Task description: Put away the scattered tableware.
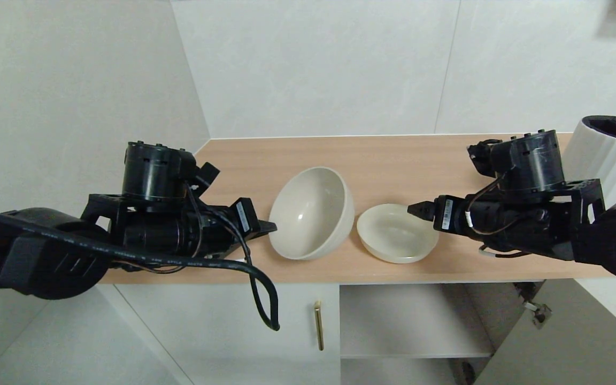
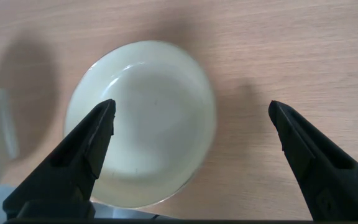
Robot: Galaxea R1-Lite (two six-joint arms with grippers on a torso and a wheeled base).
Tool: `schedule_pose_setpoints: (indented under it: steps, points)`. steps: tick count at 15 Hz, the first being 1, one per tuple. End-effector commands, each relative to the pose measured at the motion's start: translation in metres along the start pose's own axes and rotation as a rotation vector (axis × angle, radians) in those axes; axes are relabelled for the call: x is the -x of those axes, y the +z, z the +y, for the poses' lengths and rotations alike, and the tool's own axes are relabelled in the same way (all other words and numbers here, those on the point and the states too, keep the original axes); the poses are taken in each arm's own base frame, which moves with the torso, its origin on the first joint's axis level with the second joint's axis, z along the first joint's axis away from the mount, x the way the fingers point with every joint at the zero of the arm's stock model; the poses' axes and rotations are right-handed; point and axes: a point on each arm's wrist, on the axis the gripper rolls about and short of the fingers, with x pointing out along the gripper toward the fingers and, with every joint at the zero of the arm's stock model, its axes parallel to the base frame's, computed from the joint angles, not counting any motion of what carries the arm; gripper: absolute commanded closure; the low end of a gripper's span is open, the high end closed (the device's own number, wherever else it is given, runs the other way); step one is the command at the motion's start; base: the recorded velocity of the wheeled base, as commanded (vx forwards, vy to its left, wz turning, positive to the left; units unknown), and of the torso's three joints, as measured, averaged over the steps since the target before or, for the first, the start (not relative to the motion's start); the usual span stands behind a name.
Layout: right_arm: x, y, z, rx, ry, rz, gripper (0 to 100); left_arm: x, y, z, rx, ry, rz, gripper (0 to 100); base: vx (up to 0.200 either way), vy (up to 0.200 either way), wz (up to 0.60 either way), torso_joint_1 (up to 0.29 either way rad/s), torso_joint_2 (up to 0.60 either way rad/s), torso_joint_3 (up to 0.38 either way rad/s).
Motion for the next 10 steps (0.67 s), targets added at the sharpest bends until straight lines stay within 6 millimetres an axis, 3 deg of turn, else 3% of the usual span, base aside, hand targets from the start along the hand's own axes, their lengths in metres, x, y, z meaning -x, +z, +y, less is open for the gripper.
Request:
schedule_pose_setpoints:
  steps: [1,10]
  points:
    - [-0.002,-0.001,0.000,0.005,-0.023,-0.006,0,0.003,0.001,-0.001,-0.001,-0.005,-0.006,100,0.000,0.000,0.00,0.000,0.00,0.000]
    - [-0.031,-0.020,0.000,0.081,-0.170,0.014,0,0.007,0.001,-0.004,-0.005,-0.013,-0.015,100,0.000,0.000,0.00,0.000,0.00,0.000]
